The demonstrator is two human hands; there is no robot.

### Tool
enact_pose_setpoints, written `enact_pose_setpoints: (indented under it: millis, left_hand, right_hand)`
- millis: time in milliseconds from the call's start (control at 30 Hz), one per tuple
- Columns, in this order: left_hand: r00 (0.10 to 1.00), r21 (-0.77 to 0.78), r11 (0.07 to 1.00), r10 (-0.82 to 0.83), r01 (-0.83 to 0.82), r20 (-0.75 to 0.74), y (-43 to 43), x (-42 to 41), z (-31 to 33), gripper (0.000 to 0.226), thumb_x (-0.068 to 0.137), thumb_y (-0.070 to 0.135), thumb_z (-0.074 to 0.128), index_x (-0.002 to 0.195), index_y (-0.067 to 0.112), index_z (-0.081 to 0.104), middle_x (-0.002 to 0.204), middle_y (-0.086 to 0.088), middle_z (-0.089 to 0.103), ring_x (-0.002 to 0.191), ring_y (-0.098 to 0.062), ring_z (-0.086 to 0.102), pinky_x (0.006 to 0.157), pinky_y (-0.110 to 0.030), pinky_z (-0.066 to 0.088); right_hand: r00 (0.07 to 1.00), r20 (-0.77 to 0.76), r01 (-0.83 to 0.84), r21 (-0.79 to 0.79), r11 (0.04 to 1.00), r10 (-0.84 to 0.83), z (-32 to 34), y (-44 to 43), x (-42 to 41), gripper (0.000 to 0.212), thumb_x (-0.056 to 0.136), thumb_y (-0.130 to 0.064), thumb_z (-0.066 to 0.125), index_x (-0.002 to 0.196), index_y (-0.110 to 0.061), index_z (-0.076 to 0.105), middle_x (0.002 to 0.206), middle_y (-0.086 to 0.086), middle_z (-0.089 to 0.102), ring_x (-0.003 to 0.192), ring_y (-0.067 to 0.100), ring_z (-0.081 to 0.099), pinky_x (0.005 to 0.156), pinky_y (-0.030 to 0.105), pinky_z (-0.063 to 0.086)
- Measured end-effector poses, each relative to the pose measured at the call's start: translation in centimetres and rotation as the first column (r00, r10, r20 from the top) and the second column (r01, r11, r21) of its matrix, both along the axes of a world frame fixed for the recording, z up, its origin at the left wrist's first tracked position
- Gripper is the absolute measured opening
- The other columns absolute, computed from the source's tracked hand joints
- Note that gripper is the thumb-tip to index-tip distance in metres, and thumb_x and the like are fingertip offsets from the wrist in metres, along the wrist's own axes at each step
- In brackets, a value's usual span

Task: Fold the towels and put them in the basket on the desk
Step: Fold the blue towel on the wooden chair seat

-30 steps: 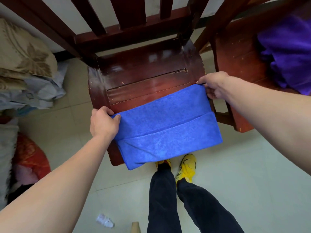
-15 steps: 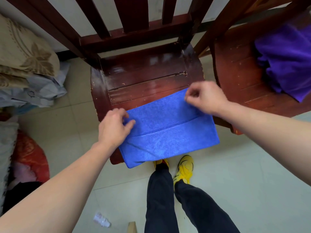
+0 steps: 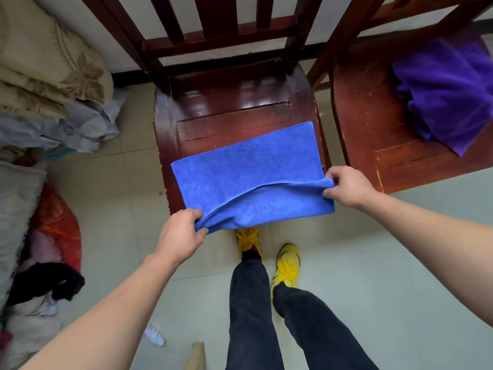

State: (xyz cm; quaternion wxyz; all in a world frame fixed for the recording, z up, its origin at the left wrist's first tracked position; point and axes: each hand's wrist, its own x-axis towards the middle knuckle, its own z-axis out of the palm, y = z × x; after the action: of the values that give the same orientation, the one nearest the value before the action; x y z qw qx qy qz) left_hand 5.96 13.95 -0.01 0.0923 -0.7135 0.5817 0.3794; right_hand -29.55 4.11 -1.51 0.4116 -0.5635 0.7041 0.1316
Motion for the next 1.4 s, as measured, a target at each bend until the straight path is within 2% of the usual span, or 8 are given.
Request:
enact_pose_setpoints:
  millis: [433, 600, 767, 933, 1100, 1200, 1300, 1400]
  left_hand:
    - [0.999, 0.017, 0.999, 0.037, -0.037, 0.005, 8.3, -0.9, 5.9, 0.020, 0.077, 0.013, 0.061, 0.062, 0.016, 0.047, 0.056, -0.001, 0.049, 0.066, -0.031, 0.048, 0.054, -0.034, 0.038]
    - [0.962, -0.045, 0.967, 0.243, -0.251, -0.125, 3.8, 1.4, 7.2, 0.021, 0.076, 0.005, 0.069, 0.062, 0.018, 0.061, 0.054, 0.001, 0.051, 0.059, -0.024, 0.046, 0.055, -0.027, 0.037]
    - [0.789, 0.043, 0.842, 0.521, -0.538, -0.325, -2.6, 3.9, 5.9, 0.017, 0.086, 0.001, 0.064, 0.076, 0.014, 0.064, 0.068, -0.008, 0.064, 0.060, -0.014, 0.055, 0.063, -0.024, 0.046]
    - [0.790, 0.067, 0.827, 0.554, -0.558, -0.262, -8.3, 5.3, 1.5, 0.009, 0.090, 0.007, 0.057, 0.085, 0.009, 0.065, 0.076, -0.012, 0.065, 0.060, -0.023, 0.063, 0.072, -0.039, 0.056]
    - [0.868, -0.189, 0.858, 0.494, -0.477, 0.050, -11.0, 4.1, -1.3, 0.019, 0.086, 0.014, 0.055, 0.101, 0.015, 0.067, 0.102, -0.014, 0.068, 0.100, -0.034, 0.062, 0.086, -0.039, 0.050]
    - [0.938, -0.312, 0.889, 0.347, -0.335, -0.017, -10.7, 1.2, -1.1, 0.020, 0.083, 0.012, 0.055, 0.100, 0.016, 0.064, 0.093, -0.009, 0.065, 0.092, -0.033, 0.060, 0.077, -0.040, 0.050]
    - [0.963, 0.015, 0.983, 0.183, -0.184, -0.197, -8.5, -1.7, -2.2, 0.010, 0.083, 0.020, 0.064, 0.093, 0.020, 0.063, 0.069, 0.005, 0.059, 0.084, -0.028, 0.062, 0.073, -0.036, 0.050]
    - [0.904, 0.137, 0.917, 0.394, -0.375, -0.165, -6.3, -0.6, -3.3, 0.016, 0.079, 0.021, 0.071, 0.074, 0.024, 0.057, 0.060, 0.008, 0.056, 0.076, -0.027, 0.063, 0.068, -0.031, 0.047]
  right_hand:
    - [0.981, 0.139, -0.143, 0.052, 0.988, 0.135, 7.1, 3.2, -3.6, 0.021, 0.064, -0.006, 0.074, 0.062, -0.026, 0.068, 0.062, -0.002, 0.066, 0.064, 0.019, 0.060, 0.063, 0.032, 0.048]
    - [0.942, 0.310, 0.117, 0.052, 0.992, -0.127, 8.6, -0.2, -2.0, 0.010, 0.074, -0.003, 0.075, 0.072, 0.001, 0.066, 0.060, 0.009, 0.049, 0.059, 0.017, 0.039, 0.053, 0.026, 0.028]
    - [0.856, 0.373, 0.362, 0.065, 0.930, -0.359, 7.2, -4.8, 0.6, 0.011, 0.083, -0.018, 0.072, 0.079, -0.012, 0.064, 0.067, 0.006, 0.049, 0.056, 0.011, 0.043, 0.055, 0.022, 0.034]
    - [0.881, 0.253, 0.422, -0.037, 0.906, -0.400, 2.7, -8.3, 3.4, 0.018, 0.087, -0.019, 0.069, 0.073, -0.012, 0.061, 0.071, 0.005, 0.055, 0.054, 0.011, 0.047, 0.051, 0.019, 0.041]
    - [0.966, -0.116, 0.182, -0.328, 0.927, -0.230, 0.9, -9.5, 5.1, 0.012, 0.086, -0.029, 0.062, 0.094, -0.022, 0.065, 0.102, 0.006, 0.070, 0.101, 0.031, 0.063, 0.086, 0.037, 0.049]
    - [0.995, 0.008, 0.089, -0.418, 0.904, -0.095, 1.1, -8.3, 8.1, 0.015, 0.086, -0.025, 0.058, 0.100, -0.023, 0.064, 0.088, -0.001, 0.069, 0.087, 0.026, 0.064, 0.077, 0.036, 0.049]
    - [0.916, 0.331, 0.240, 0.003, 0.971, -0.227, 0.0, -6.1, 11.5, 0.012, 0.088, -0.013, 0.063, 0.094, -0.023, 0.062, 0.071, 0.002, 0.063, 0.062, 0.015, 0.061, 0.061, 0.027, 0.049]
    - [0.789, 0.346, 0.462, 0.210, 0.862, -0.508, -1.1, -5.9, 10.4, 0.014, 0.088, -0.002, 0.064, 0.087, -0.016, 0.061, 0.074, 0.012, 0.065, 0.050, 0.008, 0.064, 0.047, 0.015, 0.045]
